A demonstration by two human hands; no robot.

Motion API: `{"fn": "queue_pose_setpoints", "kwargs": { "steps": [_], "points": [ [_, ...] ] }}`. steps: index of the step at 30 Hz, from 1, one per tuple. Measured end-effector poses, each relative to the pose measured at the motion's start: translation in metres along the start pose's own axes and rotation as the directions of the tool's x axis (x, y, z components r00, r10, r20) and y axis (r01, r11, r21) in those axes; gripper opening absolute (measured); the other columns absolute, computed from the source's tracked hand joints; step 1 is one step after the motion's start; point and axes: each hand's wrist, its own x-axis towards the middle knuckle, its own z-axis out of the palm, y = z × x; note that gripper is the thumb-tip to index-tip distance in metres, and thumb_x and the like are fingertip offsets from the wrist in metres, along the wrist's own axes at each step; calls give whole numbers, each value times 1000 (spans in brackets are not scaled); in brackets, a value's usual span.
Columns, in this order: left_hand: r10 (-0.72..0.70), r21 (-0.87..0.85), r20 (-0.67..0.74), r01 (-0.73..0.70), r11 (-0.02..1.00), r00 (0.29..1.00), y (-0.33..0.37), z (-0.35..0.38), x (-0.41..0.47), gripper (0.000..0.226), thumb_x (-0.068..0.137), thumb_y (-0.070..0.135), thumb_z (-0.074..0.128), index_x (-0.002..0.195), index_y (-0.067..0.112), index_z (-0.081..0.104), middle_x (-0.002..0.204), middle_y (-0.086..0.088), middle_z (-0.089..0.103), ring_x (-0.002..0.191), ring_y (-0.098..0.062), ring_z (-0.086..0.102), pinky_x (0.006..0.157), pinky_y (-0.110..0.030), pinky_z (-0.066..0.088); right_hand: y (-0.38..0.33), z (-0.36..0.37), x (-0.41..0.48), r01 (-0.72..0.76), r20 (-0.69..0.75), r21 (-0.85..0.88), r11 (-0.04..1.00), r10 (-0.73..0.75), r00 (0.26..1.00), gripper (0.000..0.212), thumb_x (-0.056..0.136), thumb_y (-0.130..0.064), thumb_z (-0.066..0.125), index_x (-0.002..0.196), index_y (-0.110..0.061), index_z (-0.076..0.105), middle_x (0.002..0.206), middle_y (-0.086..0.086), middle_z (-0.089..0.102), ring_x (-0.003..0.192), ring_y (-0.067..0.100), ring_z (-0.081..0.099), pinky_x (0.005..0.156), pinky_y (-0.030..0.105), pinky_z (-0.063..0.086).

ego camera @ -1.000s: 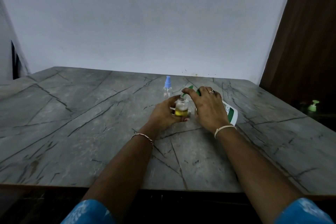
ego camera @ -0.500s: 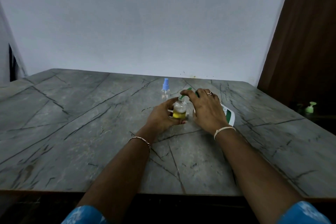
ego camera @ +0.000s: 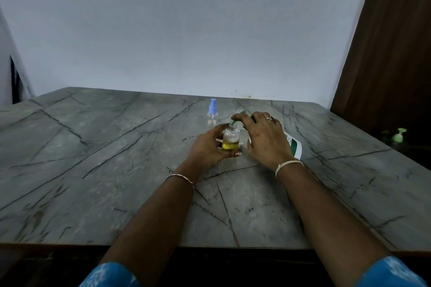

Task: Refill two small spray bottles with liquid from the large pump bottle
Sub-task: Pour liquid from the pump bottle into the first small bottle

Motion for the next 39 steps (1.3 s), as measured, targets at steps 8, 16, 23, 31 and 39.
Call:
{"fn": "queue_pose_setpoints", "kwargs": {
  "steps": [8,16,23,31,39],
  "points": [
    [-13,10,-3,13,1000,1000,3,0,-1,84,61,25,88,134,26,47,115,-1,67,99,-16,66,94,-36,51,7,-2,-6,50,7,-46,998,-50,999,74,84,-15,53,148,-39,23,104,12,51,103,31,49,88,45,41],
    [-15,21,4,15,1000,1000,0,0,1,83,60,27,88,133,30,48,113,0,68,97,-15,66,93,-39,53,-1,-2,0,-5,5,-20,1000,5,1000,69,79,-19,66,139,-33,35,116,10,53,113,30,48,97,44,38],
    [-7,15,6,7,1000,1000,1,1,1,83,60,25,88,133,28,48,113,2,67,98,-14,66,94,-34,52,5,1,-5,24,-1,-62,998,-24,1000,72,83,-17,59,145,-36,28,111,13,53,108,32,49,92,46,40],
    [20,39,16,-21,999,1000,6,-2,-4,79,64,24,85,134,26,47,103,11,61,92,-6,61,71,-4,44,1,5,0,1,-34,-82,997,-4,999,66,83,-13,61,141,-32,37,115,14,53,112,34,48,96,49,39],
    [-3,30,11,3,1000,1000,4,-2,-2,80,64,23,86,134,26,47,102,10,60,90,-7,62,80,-12,47,4,3,-6,25,-33,-91,996,-28,999,69,86,-14,57,146,-36,28,115,15,53,112,35,48,95,48,38]
  ]
}}
